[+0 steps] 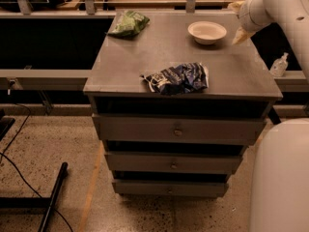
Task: Move paper bowl near blue chip bag
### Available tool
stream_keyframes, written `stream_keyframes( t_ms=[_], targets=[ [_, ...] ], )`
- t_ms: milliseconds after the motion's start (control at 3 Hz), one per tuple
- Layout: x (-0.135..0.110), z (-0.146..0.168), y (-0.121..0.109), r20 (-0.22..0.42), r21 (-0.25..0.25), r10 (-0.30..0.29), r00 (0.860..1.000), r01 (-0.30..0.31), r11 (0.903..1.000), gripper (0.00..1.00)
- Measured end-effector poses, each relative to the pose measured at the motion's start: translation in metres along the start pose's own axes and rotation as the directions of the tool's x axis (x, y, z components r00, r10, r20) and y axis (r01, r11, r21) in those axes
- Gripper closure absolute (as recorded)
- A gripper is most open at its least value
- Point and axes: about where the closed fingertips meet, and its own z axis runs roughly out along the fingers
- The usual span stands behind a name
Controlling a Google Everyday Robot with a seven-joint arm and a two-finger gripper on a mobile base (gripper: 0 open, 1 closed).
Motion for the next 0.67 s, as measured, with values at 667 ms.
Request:
stream_keyframes(
  t_ms=[667],
  targets=[
    [-0.002, 0.038, 0.009, -0.021, 0.025, -0.002, 1.000, 0.003, 0.9997, 0.28]
  ],
)
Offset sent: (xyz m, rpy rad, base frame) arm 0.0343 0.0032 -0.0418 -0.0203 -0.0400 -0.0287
